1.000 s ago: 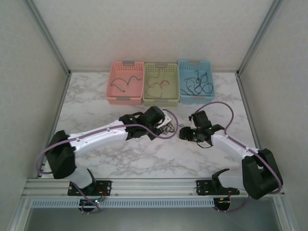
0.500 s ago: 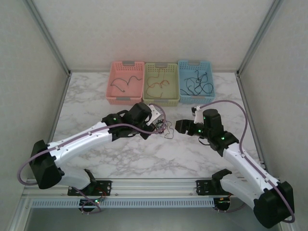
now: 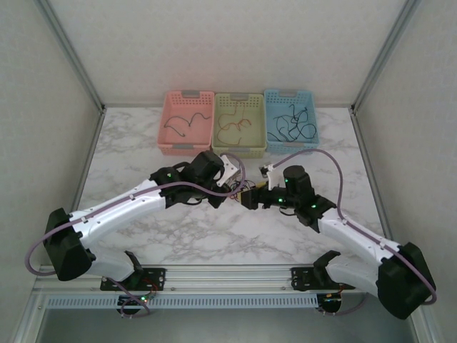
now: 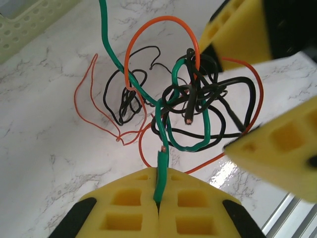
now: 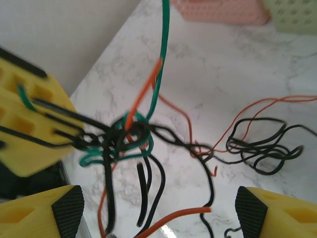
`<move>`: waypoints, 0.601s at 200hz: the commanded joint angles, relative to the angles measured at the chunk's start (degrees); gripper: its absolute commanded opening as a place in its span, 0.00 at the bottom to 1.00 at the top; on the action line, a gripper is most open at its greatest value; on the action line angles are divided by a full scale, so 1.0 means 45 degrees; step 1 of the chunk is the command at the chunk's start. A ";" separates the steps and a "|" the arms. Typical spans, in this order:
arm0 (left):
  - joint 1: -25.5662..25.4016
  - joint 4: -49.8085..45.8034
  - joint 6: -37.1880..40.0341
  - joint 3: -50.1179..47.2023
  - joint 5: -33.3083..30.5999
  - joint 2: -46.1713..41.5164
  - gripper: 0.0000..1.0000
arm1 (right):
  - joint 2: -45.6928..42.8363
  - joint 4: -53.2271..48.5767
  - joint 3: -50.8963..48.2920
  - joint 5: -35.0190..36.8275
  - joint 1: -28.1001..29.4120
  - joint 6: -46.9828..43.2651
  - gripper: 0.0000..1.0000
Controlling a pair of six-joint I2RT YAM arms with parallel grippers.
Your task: Untangle the cables
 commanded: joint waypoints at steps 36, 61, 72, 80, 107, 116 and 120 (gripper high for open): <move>0.0128 -0.0438 -0.0165 0.0170 0.0299 -0.0585 0.00 | 0.0841 -0.0951 0.1374 -0.0210 0.0328 -0.1411 0.46; 0.0262 -0.0754 -0.0121 0.0026 0.0121 -0.0944 0.00 | 0.0538 -0.1508 0.1472 0.0370 0.0289 -0.1706 0.09; 0.0306 -0.0897 -0.0121 -0.0053 0.0191 -0.1131 0.00 | 0.0402 -0.1575 0.1450 0.0625 0.0241 -0.1697 0.00; 0.0325 -0.1027 -0.0121 -0.0093 0.0216 -0.1255 0.00 | 0.0285 -0.1585 0.1435 0.0863 0.0149 -0.1615 0.00; 0.0326 -0.1487 -0.0225 -0.0382 0.0285 -0.1715 0.00 | 0.0037 -0.1131 0.1213 0.1196 -0.0701 -0.0624 0.00; 0.0326 -0.1628 -0.0305 -0.0478 0.0304 -0.1896 0.00 | 0.0026 -0.1133 0.1198 0.1324 -0.1073 -0.0332 0.00; 0.0327 -0.1703 -0.0342 -0.0517 0.0304 -0.1985 0.00 | 0.0036 -0.1177 0.1195 0.1446 -0.1237 -0.0237 0.00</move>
